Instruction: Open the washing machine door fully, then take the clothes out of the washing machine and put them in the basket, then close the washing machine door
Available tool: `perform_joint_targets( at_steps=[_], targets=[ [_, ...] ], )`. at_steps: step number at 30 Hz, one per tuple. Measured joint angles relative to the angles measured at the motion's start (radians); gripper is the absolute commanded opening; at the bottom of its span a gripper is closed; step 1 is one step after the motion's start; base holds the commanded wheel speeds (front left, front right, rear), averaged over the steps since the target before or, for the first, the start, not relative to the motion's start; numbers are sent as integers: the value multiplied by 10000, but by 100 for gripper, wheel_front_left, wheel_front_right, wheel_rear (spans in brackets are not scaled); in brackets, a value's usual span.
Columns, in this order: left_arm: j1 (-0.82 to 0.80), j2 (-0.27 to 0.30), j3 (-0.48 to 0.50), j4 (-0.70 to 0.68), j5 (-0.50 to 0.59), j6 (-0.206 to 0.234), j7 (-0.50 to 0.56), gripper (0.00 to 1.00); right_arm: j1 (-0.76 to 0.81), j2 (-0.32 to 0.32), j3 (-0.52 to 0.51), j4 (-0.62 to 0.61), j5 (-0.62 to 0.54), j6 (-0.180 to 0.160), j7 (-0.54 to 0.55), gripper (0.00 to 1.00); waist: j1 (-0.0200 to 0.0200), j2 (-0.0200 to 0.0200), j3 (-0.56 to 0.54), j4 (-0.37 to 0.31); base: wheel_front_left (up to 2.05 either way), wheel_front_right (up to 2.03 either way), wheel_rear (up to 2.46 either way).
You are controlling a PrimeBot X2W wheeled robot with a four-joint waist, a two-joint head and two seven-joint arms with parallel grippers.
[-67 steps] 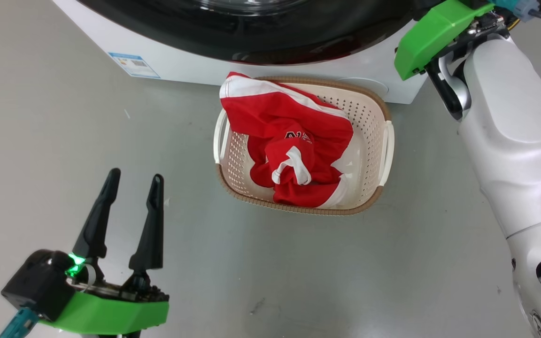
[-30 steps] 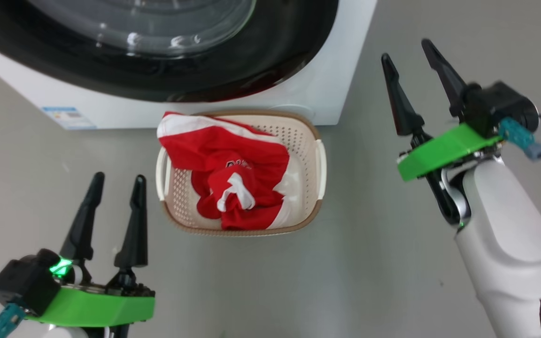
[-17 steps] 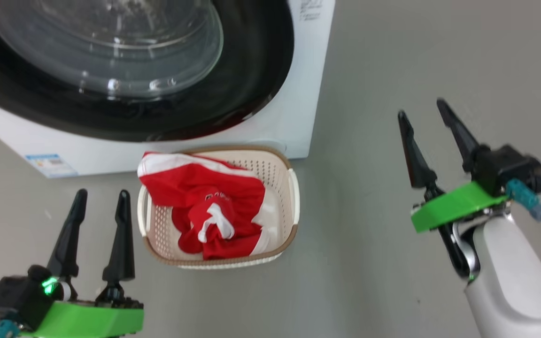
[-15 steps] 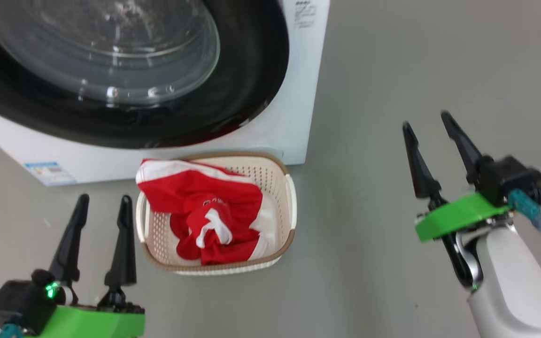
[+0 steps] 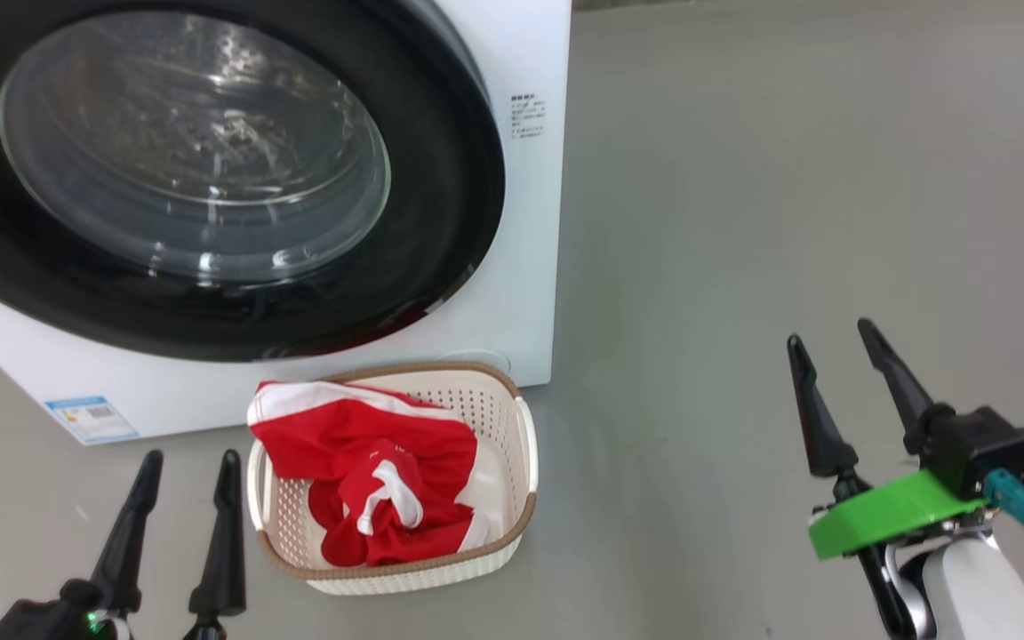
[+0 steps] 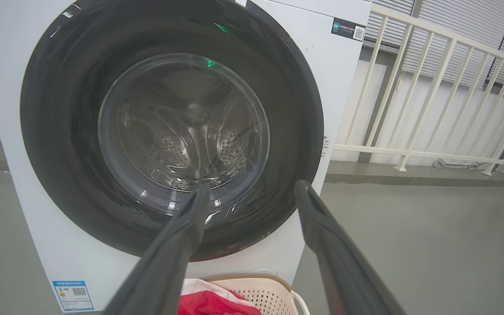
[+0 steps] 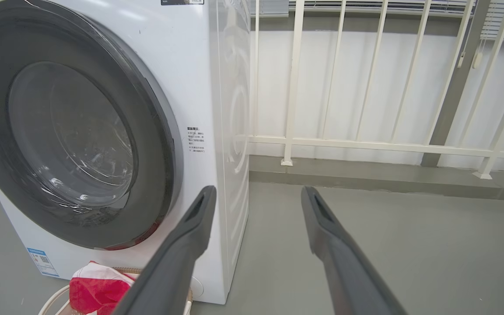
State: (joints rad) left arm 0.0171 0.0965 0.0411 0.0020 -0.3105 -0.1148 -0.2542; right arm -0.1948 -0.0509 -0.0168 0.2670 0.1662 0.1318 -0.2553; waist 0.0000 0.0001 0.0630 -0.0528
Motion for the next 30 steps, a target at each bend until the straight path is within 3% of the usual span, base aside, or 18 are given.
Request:
perform_joint_targets(
  at_steps=[10,25,26,30],
  targets=[
    [669,42,297,86,-63,2,2,100,1199,29,165,-665,-15,0,0,100,0,0,-706,-164,0,0,0],
    [1015,15,531,6,132,119,2,100,1305,40,198,-688,-121,0,0,100,0,0,-946,-319,0,0,0],
    [1016,8,527,31,155,150,4,0,1308,42,203,-667,-121,0,0,0,0,0,-939,-318,0,0,0],
    [1103,-205,430,564,146,146,75,0,1581,140,253,-151,-115,0,4,0,0,0,-940,-319,0,0,0]
  ],
)
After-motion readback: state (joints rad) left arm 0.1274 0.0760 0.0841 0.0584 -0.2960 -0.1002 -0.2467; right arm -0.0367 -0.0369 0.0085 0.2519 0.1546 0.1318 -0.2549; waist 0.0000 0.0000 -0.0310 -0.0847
